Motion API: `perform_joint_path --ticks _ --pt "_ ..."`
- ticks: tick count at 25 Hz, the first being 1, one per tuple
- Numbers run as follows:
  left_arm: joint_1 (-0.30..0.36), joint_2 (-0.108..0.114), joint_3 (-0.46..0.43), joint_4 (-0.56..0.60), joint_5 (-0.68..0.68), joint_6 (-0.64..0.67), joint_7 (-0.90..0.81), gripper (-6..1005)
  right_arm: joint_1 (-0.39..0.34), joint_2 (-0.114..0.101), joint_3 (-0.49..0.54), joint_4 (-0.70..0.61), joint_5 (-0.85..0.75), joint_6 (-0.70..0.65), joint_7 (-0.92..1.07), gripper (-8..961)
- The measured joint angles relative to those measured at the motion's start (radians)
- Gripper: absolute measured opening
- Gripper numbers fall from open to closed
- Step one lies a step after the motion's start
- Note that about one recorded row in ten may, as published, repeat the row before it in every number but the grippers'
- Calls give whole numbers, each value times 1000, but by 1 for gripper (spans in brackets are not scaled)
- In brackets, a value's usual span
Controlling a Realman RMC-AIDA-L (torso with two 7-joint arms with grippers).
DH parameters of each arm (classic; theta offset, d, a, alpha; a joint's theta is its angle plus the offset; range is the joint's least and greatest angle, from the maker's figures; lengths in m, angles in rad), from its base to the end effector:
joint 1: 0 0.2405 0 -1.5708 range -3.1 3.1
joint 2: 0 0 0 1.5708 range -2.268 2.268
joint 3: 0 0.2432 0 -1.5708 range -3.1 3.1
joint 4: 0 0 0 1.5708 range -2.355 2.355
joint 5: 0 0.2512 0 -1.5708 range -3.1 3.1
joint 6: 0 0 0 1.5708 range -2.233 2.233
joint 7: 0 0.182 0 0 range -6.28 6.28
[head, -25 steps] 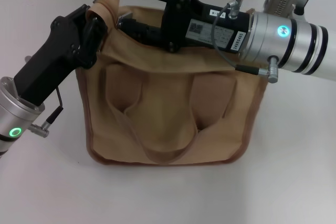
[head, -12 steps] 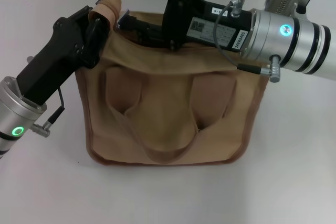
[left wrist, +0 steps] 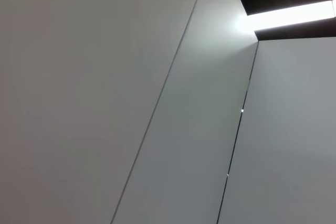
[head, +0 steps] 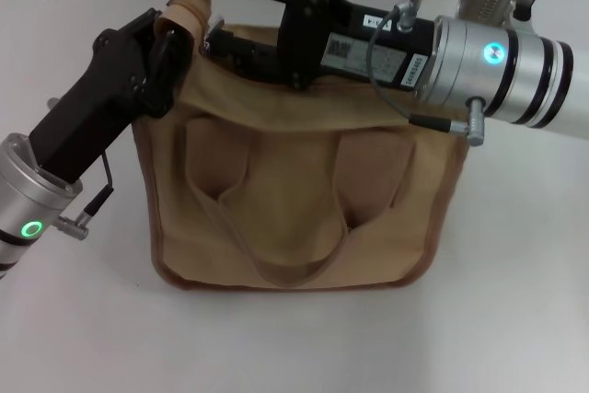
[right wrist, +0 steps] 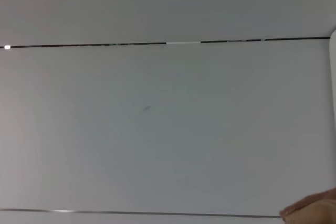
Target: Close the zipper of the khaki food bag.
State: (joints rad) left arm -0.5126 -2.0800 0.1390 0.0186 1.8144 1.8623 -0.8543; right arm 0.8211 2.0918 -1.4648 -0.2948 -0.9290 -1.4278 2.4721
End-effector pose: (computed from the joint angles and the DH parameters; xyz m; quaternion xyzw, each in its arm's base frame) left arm -0.2313 0.3163 -0.0290 -0.7454 -0.1840 -0.5973 0.2321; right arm 0.0950 0.3925 -0.1045 0.6203 -0.6483 -0.3706 0.2399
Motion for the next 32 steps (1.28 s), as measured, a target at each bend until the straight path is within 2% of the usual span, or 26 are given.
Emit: perform_joint_path --ticks 9,14,32 --pt "10 1 -27 -3 -2 1 0 23 -24 -1 10 0 5 -3 -84 672" --pt "7 1 -26 -3 -2 -1 0 23 -26 -1 11 -2 5 -7 -104 555" --pt "6 0 -29 -5 1 0 0 23 -13 -5 -4 -6 -24 0 -123 473"
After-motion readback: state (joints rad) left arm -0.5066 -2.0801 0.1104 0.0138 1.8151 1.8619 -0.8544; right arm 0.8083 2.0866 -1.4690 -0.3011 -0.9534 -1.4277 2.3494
